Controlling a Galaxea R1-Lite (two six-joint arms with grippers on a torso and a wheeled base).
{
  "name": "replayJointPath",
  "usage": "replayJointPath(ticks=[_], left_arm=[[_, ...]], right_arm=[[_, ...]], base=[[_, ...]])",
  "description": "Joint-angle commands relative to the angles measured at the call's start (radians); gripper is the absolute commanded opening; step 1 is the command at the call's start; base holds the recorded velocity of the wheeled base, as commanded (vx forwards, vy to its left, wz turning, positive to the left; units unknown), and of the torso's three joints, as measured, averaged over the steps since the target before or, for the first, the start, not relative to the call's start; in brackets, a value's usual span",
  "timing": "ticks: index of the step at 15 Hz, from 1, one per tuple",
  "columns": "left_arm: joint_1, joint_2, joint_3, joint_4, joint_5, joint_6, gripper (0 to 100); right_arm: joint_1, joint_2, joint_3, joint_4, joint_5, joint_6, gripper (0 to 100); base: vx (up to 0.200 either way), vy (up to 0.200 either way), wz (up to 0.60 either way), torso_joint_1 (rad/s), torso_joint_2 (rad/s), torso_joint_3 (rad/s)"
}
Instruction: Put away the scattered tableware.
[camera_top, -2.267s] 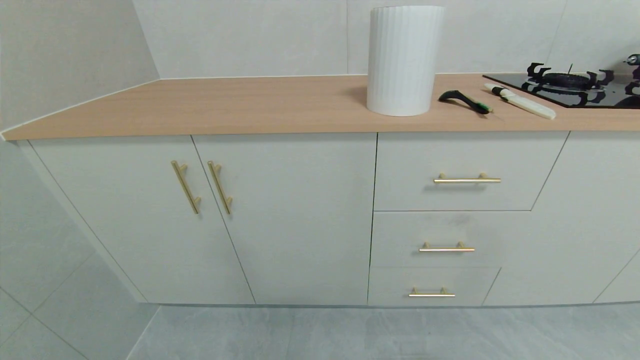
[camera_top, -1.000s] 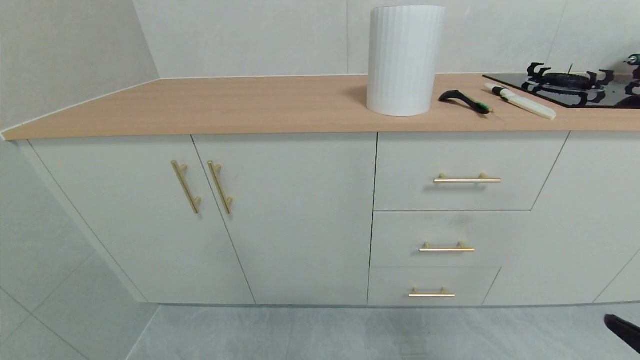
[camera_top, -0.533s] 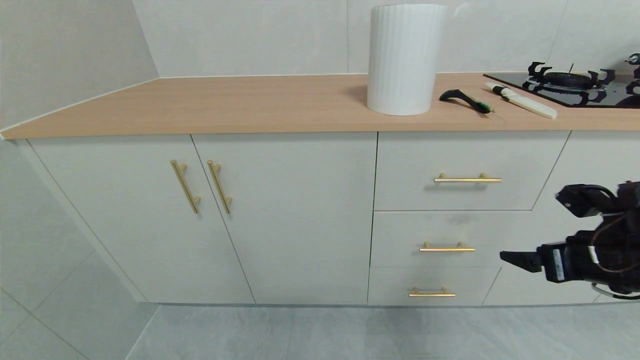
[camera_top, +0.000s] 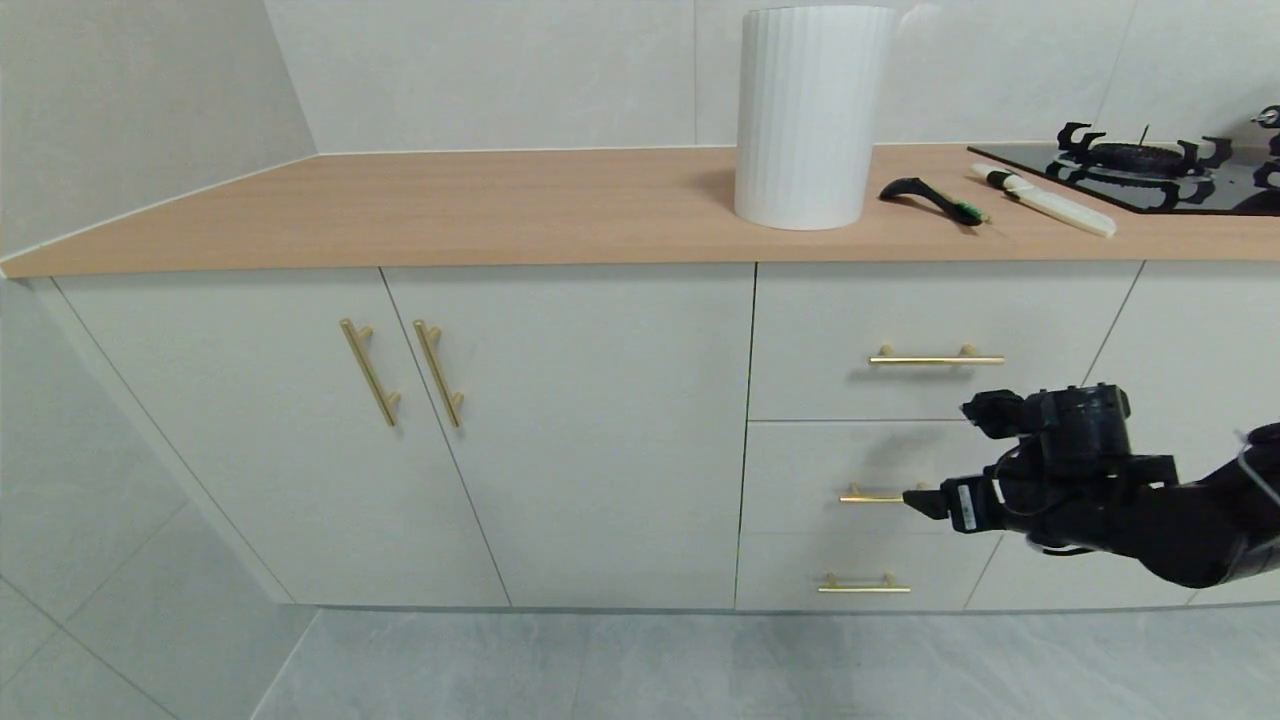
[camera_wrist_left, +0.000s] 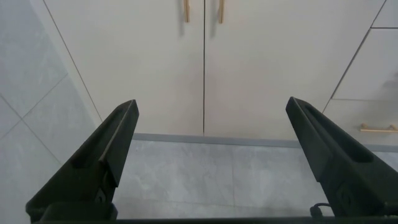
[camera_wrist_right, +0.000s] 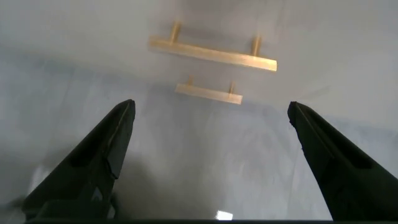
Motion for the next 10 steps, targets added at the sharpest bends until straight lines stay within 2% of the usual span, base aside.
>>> replayJointPath(ticks=[1,3,10], left_arm=[[0.000,0.000,0.000,0.000,0.000,0.000,100],[0.000,0.000,0.000,0.000,0.000,0.000,100],[0.000,0.000,0.000,0.000,0.000,0.000,100]], right_arm=[[0.025,0.155,0.023,-0.122,-0.056,0.002,100],[0.025,0.201,0.029,-0.259,-0.071,0.004,100],[0.023,0.333,-0.044,-0.440,-0.200,0.056,100]], base=[[0.000,0.000,0.00,0.000,0.00,0.000],[0.000,0.000,0.00,0.000,0.00,0.000],[0.000,0.000,0.00,0.000,0.00,0.000]])
